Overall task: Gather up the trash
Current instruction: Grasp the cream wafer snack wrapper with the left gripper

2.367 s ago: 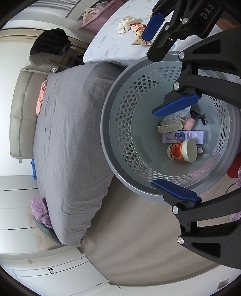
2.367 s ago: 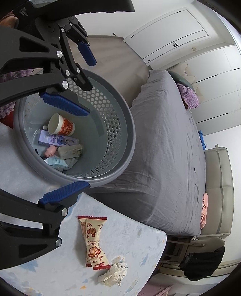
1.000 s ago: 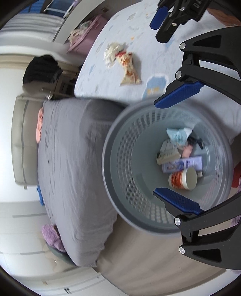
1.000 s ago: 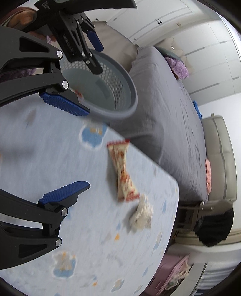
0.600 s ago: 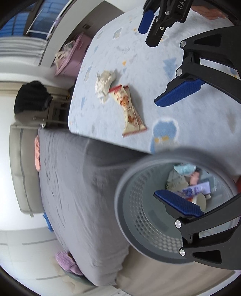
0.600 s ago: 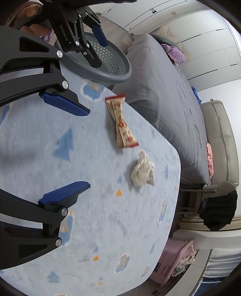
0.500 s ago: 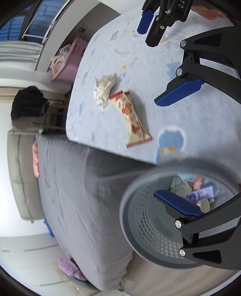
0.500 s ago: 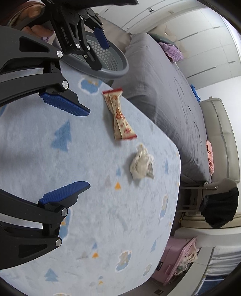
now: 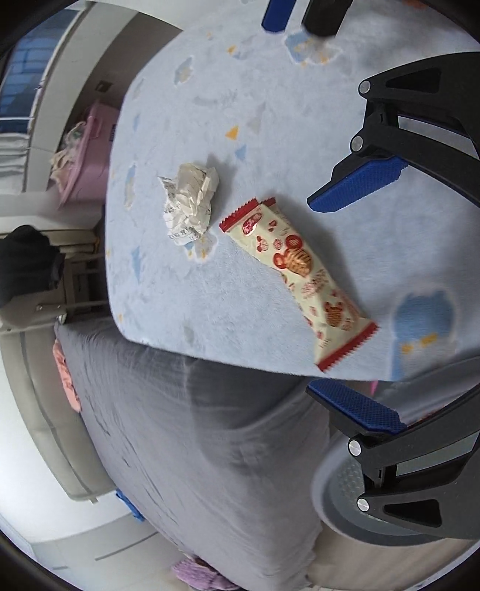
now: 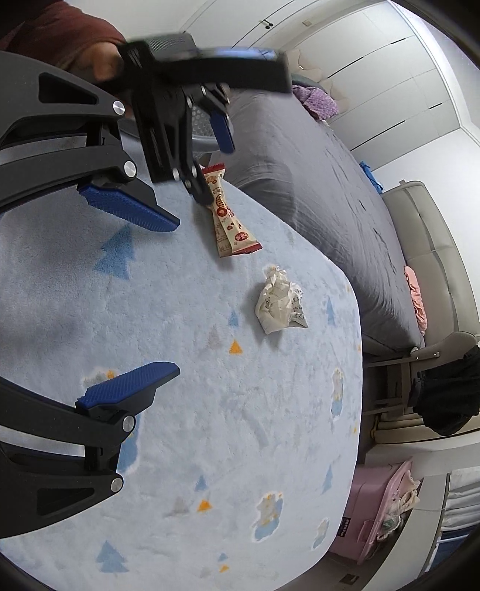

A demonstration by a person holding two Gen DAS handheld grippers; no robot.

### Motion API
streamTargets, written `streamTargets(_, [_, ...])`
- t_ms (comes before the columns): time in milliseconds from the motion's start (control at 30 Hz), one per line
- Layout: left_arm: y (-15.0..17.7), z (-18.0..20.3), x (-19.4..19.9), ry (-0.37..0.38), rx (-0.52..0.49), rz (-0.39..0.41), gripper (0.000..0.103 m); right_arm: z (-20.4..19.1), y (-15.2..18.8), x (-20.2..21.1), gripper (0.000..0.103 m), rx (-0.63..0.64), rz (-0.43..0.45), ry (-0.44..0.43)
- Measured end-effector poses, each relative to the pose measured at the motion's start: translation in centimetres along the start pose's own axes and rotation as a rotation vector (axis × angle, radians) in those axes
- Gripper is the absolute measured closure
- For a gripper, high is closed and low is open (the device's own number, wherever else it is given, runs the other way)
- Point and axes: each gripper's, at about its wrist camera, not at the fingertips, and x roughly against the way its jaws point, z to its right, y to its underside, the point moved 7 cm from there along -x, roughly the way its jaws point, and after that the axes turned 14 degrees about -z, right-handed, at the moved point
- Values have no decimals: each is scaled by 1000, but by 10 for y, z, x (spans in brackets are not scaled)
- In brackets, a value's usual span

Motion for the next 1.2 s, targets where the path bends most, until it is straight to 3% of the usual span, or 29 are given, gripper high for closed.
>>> streamTargets(333, [-14, 13, -34, 45, -55, -59, 17, 7, 2, -8, 33, -18, -23, -10])
streamTargets(533, [-16, 12, -35, 109, -25, -67, 46, 7, 4, -14, 33, -17, -39, -10])
streamTargets(633, [-15, 10, -34, 141, -9, -74, 72, 7, 5, -16, 33, -16, -43, -8])
streamTargets(933, [-15, -1, -6, 94, 26, 3, 76, 8, 3, -24, 33, -46, -23, -17])
streamTargets(1200, [-19, -28, 13, 76, 94, 55, 76, 7, -36, -33, 33, -60, 30, 45])
